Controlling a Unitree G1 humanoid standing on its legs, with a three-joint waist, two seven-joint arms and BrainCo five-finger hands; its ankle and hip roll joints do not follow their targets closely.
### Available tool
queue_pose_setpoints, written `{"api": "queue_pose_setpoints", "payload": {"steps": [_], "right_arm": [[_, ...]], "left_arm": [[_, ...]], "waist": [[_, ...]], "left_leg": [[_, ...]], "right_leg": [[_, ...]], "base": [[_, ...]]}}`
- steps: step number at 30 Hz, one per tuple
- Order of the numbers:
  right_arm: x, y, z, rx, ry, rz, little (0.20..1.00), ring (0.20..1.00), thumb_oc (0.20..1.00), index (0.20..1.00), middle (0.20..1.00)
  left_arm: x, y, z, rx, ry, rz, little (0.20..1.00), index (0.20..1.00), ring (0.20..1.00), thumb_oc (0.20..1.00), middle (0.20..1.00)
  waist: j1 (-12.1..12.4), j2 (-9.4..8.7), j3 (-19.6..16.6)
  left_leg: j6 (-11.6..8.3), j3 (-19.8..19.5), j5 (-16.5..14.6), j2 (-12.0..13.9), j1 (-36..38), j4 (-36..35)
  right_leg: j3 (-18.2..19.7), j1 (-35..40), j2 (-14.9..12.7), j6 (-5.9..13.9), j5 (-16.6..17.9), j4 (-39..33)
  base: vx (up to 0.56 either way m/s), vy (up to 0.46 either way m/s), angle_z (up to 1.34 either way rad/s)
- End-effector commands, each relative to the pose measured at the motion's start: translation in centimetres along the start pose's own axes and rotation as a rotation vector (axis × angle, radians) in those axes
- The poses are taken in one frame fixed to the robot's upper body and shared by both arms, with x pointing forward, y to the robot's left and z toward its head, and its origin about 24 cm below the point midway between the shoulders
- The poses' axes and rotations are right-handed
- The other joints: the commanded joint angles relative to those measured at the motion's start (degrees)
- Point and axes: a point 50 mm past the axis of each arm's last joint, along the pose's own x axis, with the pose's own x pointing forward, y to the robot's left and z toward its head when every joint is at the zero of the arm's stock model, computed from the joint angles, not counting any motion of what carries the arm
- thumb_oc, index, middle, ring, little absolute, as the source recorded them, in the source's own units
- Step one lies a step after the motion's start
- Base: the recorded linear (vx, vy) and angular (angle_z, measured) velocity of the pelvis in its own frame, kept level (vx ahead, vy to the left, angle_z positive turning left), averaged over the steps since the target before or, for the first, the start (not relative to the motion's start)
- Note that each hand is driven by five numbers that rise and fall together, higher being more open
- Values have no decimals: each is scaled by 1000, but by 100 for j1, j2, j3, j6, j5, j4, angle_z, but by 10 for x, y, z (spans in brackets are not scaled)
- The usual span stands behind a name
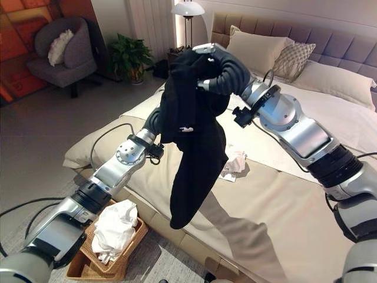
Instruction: Pick up clothes into the bucket
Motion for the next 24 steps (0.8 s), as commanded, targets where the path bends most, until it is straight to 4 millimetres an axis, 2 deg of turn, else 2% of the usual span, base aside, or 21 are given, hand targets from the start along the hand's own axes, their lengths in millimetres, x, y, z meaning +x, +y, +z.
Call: {"api": "queue_pose_setpoints", "payload": {"steps": [1,4,8,10,13,17,18,19,20,24], "right_arm": [[9,-4,35,41,-176,6,200,200,200,200,200],[12,4,37,59,-184,47,200,200,200,200,200],[13,10,35,68,-175,72,200,200,200,200,200],[12,12,33,74,-160,87,200,200,200,200,200],[11,13,26,77,-128,92,200,200,200,200,200],[9,11,20,83,-102,80,200,200,200,200,200],[8,10,17,89,-93,74,200,200,200,200,200],[8,9,15,90,-86,65,200,200,200,200,200],[7,7,13,89,-78,51,200,200,200,200,200],[1,-2,4,81,-48,-10,200,200,200,200,200]], "left_arm": [[13,-7,6,3,-10,-41,1000,1000,1000,1000,1000],[13,-24,12,-110,-26,-122,1000,1000,1000,1000,1000],[13,-37,19,-198,-40,-202,1000,1000,1000,1000,1000],[9,-42,30,-248,-68,-290,1000,1000,1000,1000,1000],[2,-42,43,-255,-79,-410,1000,1000,1000,1000,1000],[-4,-38,44,-285,-50,-474,1000,1000,1000,1000,1000],[-6,-35,43,-278,-38,-481,583,583,583,583,583],[-7,-32,42,-288,-28,-485,373,373,373,373,373],[-9,-27,40,-306,-17,-477,200,200,200,200,200],[-19,-11,28,-357,14,-405,200,200,200,200,200]], "waist": [[98,-246,-397],[104,-244,-366],[97,-241,-360],[99,-232,-354],[128,-215,-354],[133,-203,-363],[133,-201,-365],[134,-195,-366],[138,-189,-373],[157,-209,-382]], "left_leg": [[-44,-44,-420,73,-277,517],[-37,-55,-413,61,-315,542],[-36,-70,-403,50,-336,548],[-42,-71,-399,45,-342,551],[-48,-83,-400,34,-365,561],[-52,-86,-393,29,-374,558],[-51,-83,-391,27,-374,553],[-51,-80,-390,25,-370,550],[-51,-81,-388,19,-363,536],[-36,-64,-390,-5,-346,494]], "right_leg": [[-147,-53,-391,484,-332,425],[-149,-66,-393,486,-305,408],[-155,-73,-401,486,-292,408],[-176,-65,-408,493,-277,395],[-194,-74,-422,510,-238,367],[-199,-78,-437,528,-222,359],[-198,-75,-441,531,-219,356],[-194,-71,-448,534,-216,354],[-195,-67,-457,542,-211,352],[-197,-70,-485,557,-193,343]], "base": [[0,0,0],[0,0,0],[0,0,0],[0,0,0],[0,0,0],[0,0,0],[0,0,0],[0,0,0],[0,0,0],[0,8,0]]}}
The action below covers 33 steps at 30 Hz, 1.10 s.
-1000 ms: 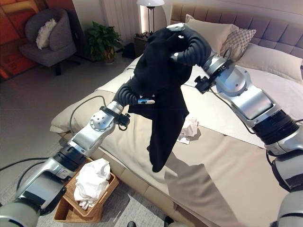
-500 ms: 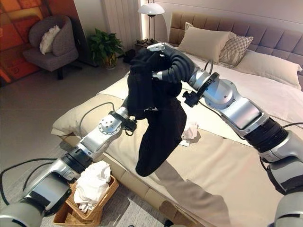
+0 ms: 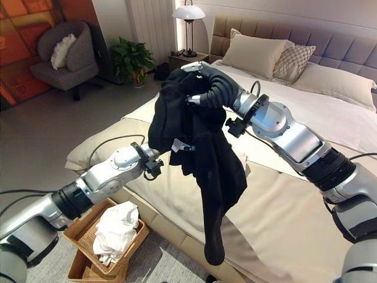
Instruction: Pick up clothes into the bucket
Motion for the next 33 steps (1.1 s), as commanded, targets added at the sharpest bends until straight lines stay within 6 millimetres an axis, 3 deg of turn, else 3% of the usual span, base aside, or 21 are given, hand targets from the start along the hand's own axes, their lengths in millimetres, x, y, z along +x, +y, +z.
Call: {"api": "queue_pose_setpoints", "payload": {"steps": [1,4,5,6,11,16,18,21,25,27,28,29,30,32,33], "right_arm": [[0,-20,13,14,-83,-103,200,200,200,200,200],[-6,-24,6,17,-61,-147,200,200,200,200,200],[-7,-24,5,15,-57,-156,476,476,476,476,476],[-13,-25,-1,22,-41,-187,1000,1000,1000,1000,1000],[-21,-24,-10,42,-22,-233,1000,1000,1000,1000,1000],[-36,-27,-21,71,3,-313,1000,1000,1000,1000,1000],[-50,-28,-34,113,30,-396,1000,1000,1000,1000,1000],[-59,-27,-43,146,53,-448,1000,1000,1000,1000,1000],[-94,-26,-74,222,159,-616,1000,1000,1000,1000,1000],[-102,-23,-81,238,180,-652,1000,1000,1000,1000,1000],[-120,-15,-97,311,235,-729,1000,1000,1000,1000,1000],[-120,-15,-97,313,235,-729,1000,1000,1000,1000,1000],[-137,-5,-112,370,292,-790,1000,1000,1000,1000,1000],[-149,3,-119,388,336,-815,1000,1000,1000,1000,1000],[-170,21,-134,450,419,-860,1000,1000,1000,1000,1000]], "left_arm": [[6,4,23,-34,-116,-1,200,200,200,200,200],[-2,11,17,-80,-135,64,200,200,200,200,200],[-4,13,14,-95,-141,89,200,200,200,200,200],[-9,17,9,-133,-158,150,200,200,200,200,200],[-21,26,-2,-208,-188,269,200,200,200,200,200],[-47,42,-12,-236,-210,417,200,200,200,200,200],[-68,53,-20,-241,-206,520,200,200,200,200,200],[-78,58,-23,-237,-207,570,200,200,200,200,200],[-122,81,-24,-105,-190,763,200,200,200,200,200],[-130,85,-24,-90,-189,802,200,200,200,200,200],[-147,93,-24,-54,-185,879,200,200,200,200,200],[-147,93,-24,-53,-183,878,200,200,200,200,200],[-160,100,-19,13,-178,944,200,200,200,200,200],[-169,105,-16,65,-169,987,200,200,200,200,200],[-186,113,-1,158,-186,1057,200,200,200,200,200]], "waist": [[149,-255,-337],[168,-262,-327],[174,-264,-324],[187,-275,-311],[211,-288,-302],[244,-280,-318],[271,-253,-314],[289,-242,-321],[344,-193,-297],[355,-179,-285],[373,-162,-258],[372,-168,-262],[378,-145,-223],[376,-139,-196],[373,-114,-97]], "left_leg": [[-36,-59,-389,3,-341,487],[-19,-63,-397,-21,-344,482],[-14,-71,-401,-26,-351,488],[1,-77,-414,-39,-359,500],[42,-93,-448,-76,-353,521],[72,-109,-464,-96,-309,474],[84,-118,-463,-101,-305,443],[90,-121,-467,-108,-306,440],[114,-161,-488,-135,-323,458],[117,-171,-490,-136,-324,460],[120,-194,-491,-140,-338,468],[120,-197,-493,-141,-338,470],[121,-208,-491,-152,-354,474],[119,-221,-490,-160,-373,490],[119,-235,-486,-168,-437,528]], "right_leg": [[-201,-58,-476,554,-200,333],[-203,-63,-503,562,-197,341],[-208,-69,-509,561,-202,348],[-211,-68,-525,559,-214,368],[-205,-59,-560,552,-252,425],[-222,-38,-580,565,-251,395],[-242,-50,-591,572,-249,383],[-244,-53,-598,572,-253,383],[-259,-50,-610,568,-274,392],[-263,-44,-612,565,-282,395],[-282,-47,-611,555,-296,404],[-284,-45,-611,555,-299,405],[-301,-58,-606,544,-317,420],[-310,-77,-603,536,-326,440],[-326,-140,-601,525,-334,491]], "base": [[3,32,0],[0,0,0],[3,33,0],[0,0,0],[0,0,0],[0,0,0],[0,0,0],[0,0,0],[5,3,2],[3,4,5],[3,3,4],[3,11,5],[1,9,5],[-19,13,5],[-45,17,4]]}}
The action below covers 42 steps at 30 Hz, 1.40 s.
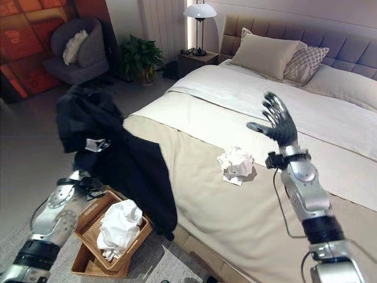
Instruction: Pick up clothes into the bucket
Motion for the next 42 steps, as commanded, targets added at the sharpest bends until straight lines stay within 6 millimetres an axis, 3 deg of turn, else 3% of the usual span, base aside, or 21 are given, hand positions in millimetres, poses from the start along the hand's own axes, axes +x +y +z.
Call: {"api": "queue_pose_setpoints", "payload": {"steps": [1,2,4,5,7,8,12,17,24,27,28,35,36,40,42], "right_arm": [[-11,-9,-10,61,-11,-81,1000,1000,1000,1000,1000],[-11,-8,-10,62,-10,-81,1000,1000,1000,1000,1000],[-39,-13,-53,73,153,-134,1000,1000,1000,1000,1000],[-39,-13,-53,74,153,-134,1000,1000,1000,1000,1000],[-75,-16,-98,33,355,-184,1000,1000,1000,1000,1000],[-75,-16,-98,33,355,-183,1000,1000,1000,1000,1000],[-109,-17,-139,-34,570,-225,1000,1000,1000,1000,1000],[-122,-6,-158,-83,665,-179,1000,1000,1000,1000,1000],[-124,9,-168,-120,706,-109,1000,1000,1000,1000,1000],[-109,16,-164,-146,667,-73,1000,1000,1000,1000,1000],[-109,16,-164,-145,666,-74,1000,1000,1000,1000,1000],[-87,35,-150,-69,559,-50,1000,1000,1000,1000,1000],[-87,35,-150,-69,559,-50,1000,1000,1000,1000,1000],[-77,49,-139,1,482,-19,1000,1000,1000,1000,1000],[-77,51,-138,12,472,-12,1000,1000,1000,1000,1000]], "left_arm": [[6,31,71,195,-311,106,200,200,200,200,200],[6,31,71,196,-311,106,200,200,200,200,200],[1,48,92,274,-387,190,200,200,200,200,200],[1,48,92,275,-387,190,200,200,200,200,200],[-4,61,106,304,-450,291,200,200,200,200,200],[-5,61,106,305,-450,291,200,200,200,200,200],[-6,75,117,378,-484,398,200,200,200,200,200],[-9,92,132,496,-534,539,200,200,200,200,200],[-1,104,144,539,-536,628,200,200,200,200,200],[7,102,160,549,-577,652,200,200,200,200,200],[8,102,161,550,-578,651,200,200,200,200,200],[17,104,178,593,-594,706,200,200,200,200,200],[17,104,178,593,-594,705,200,200,200,200,200],[20,106,185,619,-597,730,200,200,200,200,200],[21,105,186,624,-598,728,200,200,200,200,200]], "waist": [[65,-197,-90],[64,-202,-96],[50,-197,29],[48,-204,23],[31,-238,216],[27,-240,205],[12,-295,581],[16,-434,946],[32,-688,1342],[97,-858,1670],[105,-856,1667],[192,-1278,2126],[193,-1277,2125],[186,-1547,2205],[176,-1576,2205]], "left_leg": [[115,-172,-488,-171,-462,671],[115,-173,-490,-172,-469,677],[111,-191,-478,-184,-582,725],[111,-192,-480,-185,-589,730],[107,-220,-461,-190,-799,832],[107,-223,-464,-191,-816,843],[93,-305,-402,-195,-1237,1030],[98,-298,-433,-176,-1696,1372],[77,-295,-508,-70,-2362,1859],[78,-359,-615,36,-2848,2284],[77,-360,-625,40,-2867,2305],[81,-462,-824,141,-3691,3039],[81,-462,-825,141,-3693,3041],[81,-528,-971,203,-4421,3516],[76,-536,-977,219,-4531,3557]], "right_leg": [[-209,-174,-596,519,-308,567],[-211,-180,-597,519,-311,571],[-223,-272,-586,508,-307,609],[-224,-276,-587,508,-309,612],[-242,-447,-575,502,-296,684],[-245,-461,-576,502,-299,691],[-283,-850,-579,488,-260,836],[-174,-1280,-594,486,-190,1029],[-8,-1847,-591,506,-56,1139],[39,-2201,-541,515,-38,1259],[40,-2214,-537,514,-40,1266],[47,-2711,-409,516,76,1300],[47,-2712,-409,516,76,1300],[75,-3204,-287,536,217,1228],[68,-3268,-277,542,239,1202]], "base": [[-40,11,5],[-31,6,9],[-31,3,8],[-43,2,8],[-84,-6,8],[-91,-12,5],[-115,-1,5],[-76,21,-3],[-68,21,-6],[-78,5,-4],[-83,-4,-5],[-62,-17,-1],[-39,-6,-6],[-19,-6,-2],[0,0,0]]}}
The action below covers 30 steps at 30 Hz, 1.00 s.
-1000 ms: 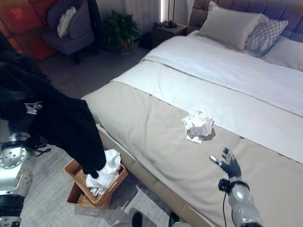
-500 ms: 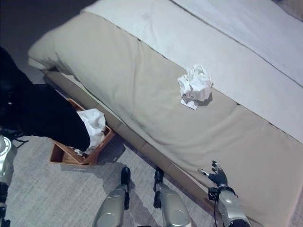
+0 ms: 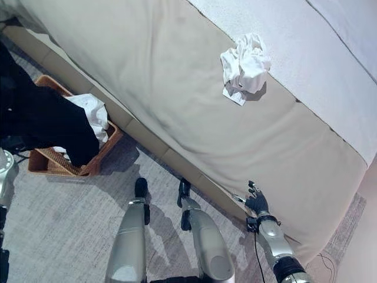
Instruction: Pick up clothes into the bucket
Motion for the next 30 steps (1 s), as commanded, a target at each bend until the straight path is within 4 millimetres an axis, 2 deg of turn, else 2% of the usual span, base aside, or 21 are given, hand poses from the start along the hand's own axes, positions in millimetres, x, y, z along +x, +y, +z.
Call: {"api": "queue_pose_setpoints", "payload": {"steps": [1,2,3,4,5,6,7,8,9,10,12,15,22,24,27,30], "right_arm": [[-3,7,14,50,-96,25,1000,1000,1000,1000,1000],[-3,7,14,51,-97,24,1000,1000,1000,1000,1000],[-4,10,13,60,-99,33,1000,1000,1000,1000,1000],[-4,10,14,62,-102,32,1000,1000,1000,1000,1000],[-5,11,13,66,-102,33,1000,1000,1000,1000,1000],[-4,11,14,68,-106,32,1000,1000,1000,1000,1000],[-6,12,12,63,-98,36,1000,1000,1000,1000,1000],[-6,12,12,63,-98,35,1000,1000,1000,1000,1000],[-6,12,11,61,-97,35,1000,1000,1000,1000,1000],[-6,13,10,58,-92,33,1000,1000,1000,1000,1000],[-7,14,10,55,-90,36,1000,1000,1000,1000,1000],[-7,15,12,73,-97,38,1000,1000,1000,1000,1000],[-6,14,16,79,-112,35,1000,1000,1000,1000,1000],[-7,12,14,73,-101,33,1000,1000,1000,1000,1000],[-8,12,9,66,-84,28,1000,1000,1000,1000,1000],[-9,8,7,54,-71,11,1000,1000,1000,1000,1000]], "left_arm": [[30,30,54,7,-214,118,200,200,200,200,200],[30,29,54,6,-215,118,200,200,200,200,200],[32,28,56,-6,-212,123,200,200,200,200,200],[33,27,57,-9,-215,124,200,200,200,200,200],[34,24,59,2,-216,116,200,200,200,200,200],[34,24,60,-1,-220,117,200,200,200,200,200],[35,22,57,27,-203,109,200,200,200,200,200],[35,22,57,27,-204,108,200,200,200,200,200],[34,20,54,34,-191,102,523,523,523,523,523],[34,18,52,51,-180,98,1000,1000,1000,1000,1000],[34,16,35,76,-89,102,1000,1000,1000,1000,1000],[34,11,38,117,-97,88,1000,1000,1000,1000,1000],[26,17,23,161,-59,84,1000,1000,1000,1000,1000],[19,24,9,221,-26,82,1000,1000,1000,1000,1000],[10,23,2,217,-11,77,1000,1000,1000,1000,1000],[-2,24,-21,223,68,76,1000,1000,1000,1000,1000]], "waist": [[135,-639,54],[135,-636,54],[130,-654,54],[105,-691,54],[104,-682,54],[75,-722,54],[75,-700,54],[76,-700,54],[68,-706,54],[57,-702,54],[4,-716,54],[-16,-706,54],[-39,-708,54],[-32,-683,54],[-25,-649,54],[-15,-547,54]], "left_leg": [[232,-138,-187,-174,-384,389],[232,-142,-188,-174,-393,395],[203,-221,-402,-119,-451,467],[222,-178,-197,-166,-585,454],[192,-250,-384,-122,-563,466],[211,-203,-174,-173,-692,444],[183,-253,-393,-110,-652,485],[183,-255,-393,-110,-657,488],[186,-252,-393,-112,-679,491],[188,-248,-390,-115,-690,486],[195,-238,-394,-107,-714,497],[204,-234,-398,-115,-749,505],[218,-151,-420,-90,-662,465],[234,-116,-420,-69,-600,454],[246,-79,-422,-72,-536,413],[260,-42,-385,-98,-379,287]], "right_leg": [[167,30,-583,632,222,-355],[163,26,-581,632,222,-353],[150,15,-497,675,147,-391],[120,-102,-555,640,276,-403],[121,-72,-484,673,188,-434],[92,-190,-547,638,316,-446],[105,-136,-470,691,242,-495],[104,-138,-469,691,244,-496],[101,-157,-464,691,263,-516],[99,-165,-463,695,273,-534],[107,-193,-466,699,296,-555],[108,-245,-462,704,314,-556],[140,-234,-445,699,328,-570],[159,-221,-445,698,308,-549],[161,-194,-454,699,292,-532],[175,-144,-505,699,213,-437]], "base": [[0,0,0],[64,-21,-1],[0,0,0],[76,-19,-1],[-90,-2,1],[83,9,2],[-3,17,4],[85,17,6],[6,9,5],[4,18,4],[0,0,0],[1,2,-1],[-6,-5,-3],[0,0,0],[-6,-9,-14],[-12,-7,-8]]}}
